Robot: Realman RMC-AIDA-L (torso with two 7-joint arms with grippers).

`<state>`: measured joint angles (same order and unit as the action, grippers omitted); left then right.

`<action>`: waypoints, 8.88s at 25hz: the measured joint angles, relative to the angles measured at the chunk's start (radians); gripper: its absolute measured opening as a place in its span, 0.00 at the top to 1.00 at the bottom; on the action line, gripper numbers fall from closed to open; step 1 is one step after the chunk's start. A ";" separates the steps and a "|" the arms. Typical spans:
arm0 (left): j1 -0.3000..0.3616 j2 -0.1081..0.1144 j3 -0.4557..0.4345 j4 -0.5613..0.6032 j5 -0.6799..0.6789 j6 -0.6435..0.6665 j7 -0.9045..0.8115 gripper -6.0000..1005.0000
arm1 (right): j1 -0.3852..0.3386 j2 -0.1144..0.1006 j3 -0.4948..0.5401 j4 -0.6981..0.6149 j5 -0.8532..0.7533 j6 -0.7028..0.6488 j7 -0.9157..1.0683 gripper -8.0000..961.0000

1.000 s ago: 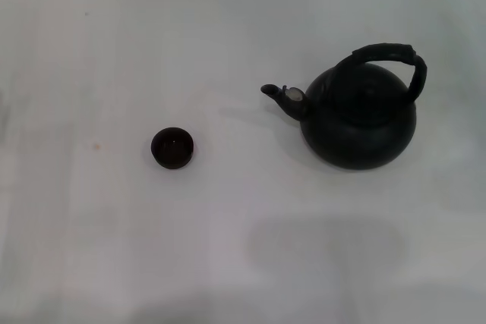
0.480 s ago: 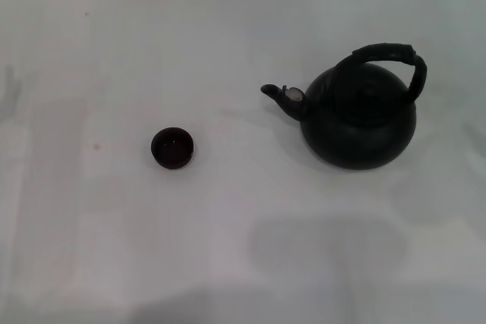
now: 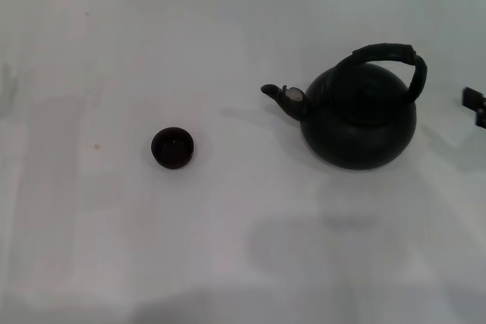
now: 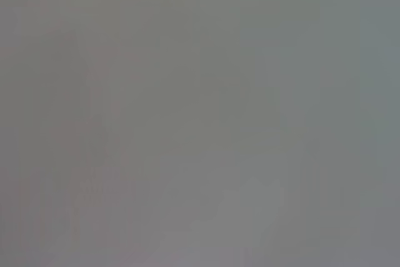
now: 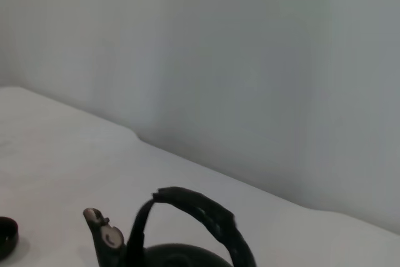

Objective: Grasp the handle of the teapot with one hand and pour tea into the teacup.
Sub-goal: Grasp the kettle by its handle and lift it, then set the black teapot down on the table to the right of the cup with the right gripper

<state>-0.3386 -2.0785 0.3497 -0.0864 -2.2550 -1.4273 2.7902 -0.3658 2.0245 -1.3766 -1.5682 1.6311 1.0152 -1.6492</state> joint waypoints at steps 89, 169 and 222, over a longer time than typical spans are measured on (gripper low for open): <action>0.012 0.000 0.000 0.001 0.006 -0.016 0.000 0.11 | 0.293 -0.013 -0.218 -0.008 -0.218 -0.170 0.170 0.81; 0.021 -0.003 0.000 -0.007 0.002 -0.014 0.000 0.11 | 0.394 -0.007 -0.675 -0.036 -0.443 -0.684 0.047 0.85; 0.022 -0.001 0.002 -0.005 0.005 -0.004 0.000 0.11 | 0.428 -0.006 -0.889 0.089 -0.730 -1.050 0.044 0.88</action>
<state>-0.3167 -2.0799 0.3519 -0.0914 -2.2501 -1.4311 2.7903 0.0624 2.0187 -2.2660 -1.4787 0.9011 -0.0352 -1.6054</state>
